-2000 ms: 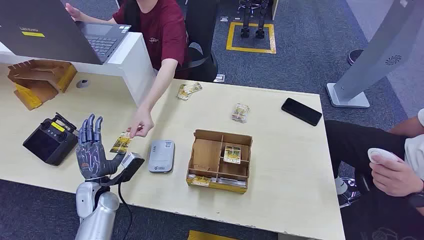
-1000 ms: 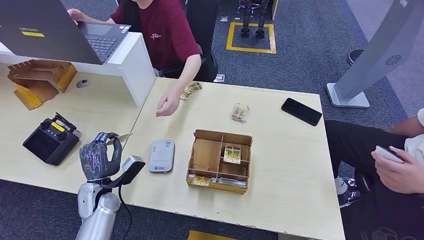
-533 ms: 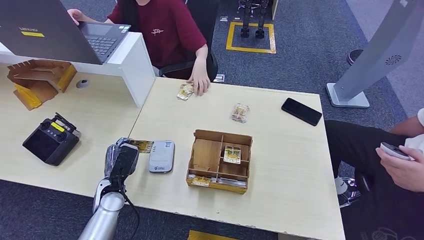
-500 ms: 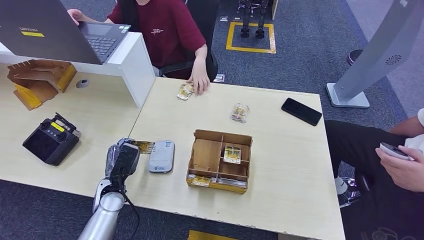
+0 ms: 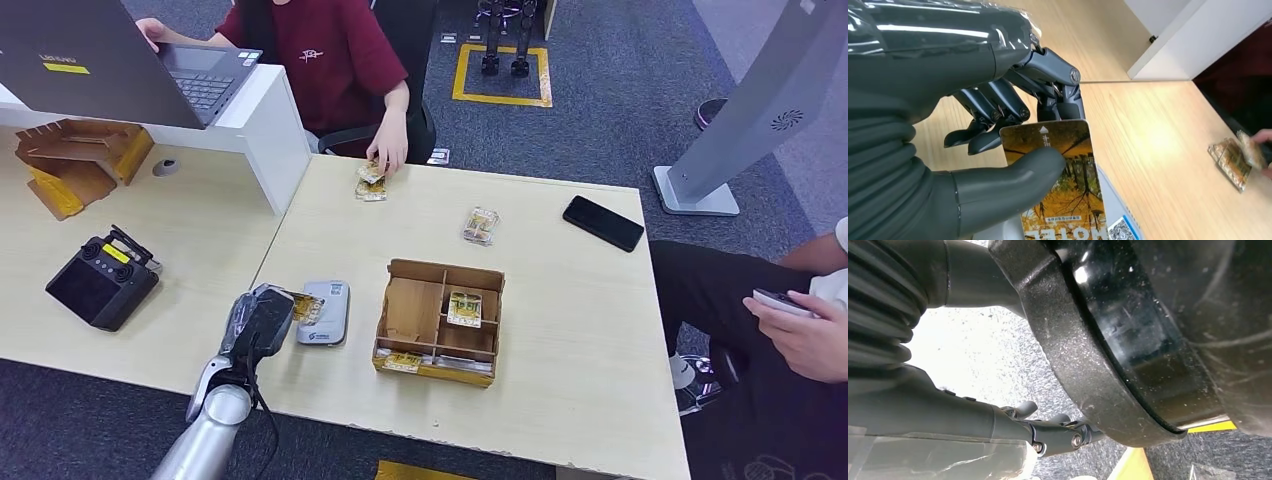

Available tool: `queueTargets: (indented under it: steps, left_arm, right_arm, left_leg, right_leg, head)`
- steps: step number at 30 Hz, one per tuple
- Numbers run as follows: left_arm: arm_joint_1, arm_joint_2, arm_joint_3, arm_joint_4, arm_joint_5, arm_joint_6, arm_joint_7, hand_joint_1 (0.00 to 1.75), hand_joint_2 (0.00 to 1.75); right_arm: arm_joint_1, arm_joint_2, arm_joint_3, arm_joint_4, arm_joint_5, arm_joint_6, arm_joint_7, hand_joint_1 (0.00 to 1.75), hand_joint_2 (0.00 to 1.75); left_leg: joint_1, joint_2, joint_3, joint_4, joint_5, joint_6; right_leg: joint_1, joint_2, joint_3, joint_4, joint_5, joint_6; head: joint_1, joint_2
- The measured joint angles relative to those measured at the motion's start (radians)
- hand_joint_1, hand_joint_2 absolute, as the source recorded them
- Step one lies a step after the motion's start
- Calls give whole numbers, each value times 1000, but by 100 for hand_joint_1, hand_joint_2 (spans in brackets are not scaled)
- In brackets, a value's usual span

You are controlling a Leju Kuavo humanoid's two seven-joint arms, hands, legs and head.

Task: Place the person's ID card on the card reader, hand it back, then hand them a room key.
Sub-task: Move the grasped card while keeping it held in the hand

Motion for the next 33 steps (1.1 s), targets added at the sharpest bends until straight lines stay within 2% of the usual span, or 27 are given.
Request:
queueTargets:
  steps: [8,21,30,33]
  left_arm:
    - [-5,9,-27,14,-59,-13,34,175,175]
    - [-34,-15,-89,87,-331,122,182,175,175]
    - [-59,-38,-99,156,-443,178,219,175,175]
    - [-64,-43,-99,169,-460,211,198,175,175]
  right_arm:
    - [0,2,0,0,3,0,3,0,175]
    - [-5,6,4,0,16,4,20,0,175]
    - [-7,7,6,-1,23,11,29,0,175]
    - [-8,7,8,-1,24,12,29,0,175]
  left_leg:
    - [0,0,0,0,0,0]
    - [0,0,0,0,0,0]
    - [0,0,0,0,0,0]
    - [0,0,0,0,0,0]
  right_leg:
    - [0,0,0,0,0,0]
    - [0,0,0,0,0,0]
    - [0,0,0,0,0,0]
    - [0,0,1,0,0,0]
  head:
    - [0,0]
    - [0,0]
    - [0,0]
    - [0,0]
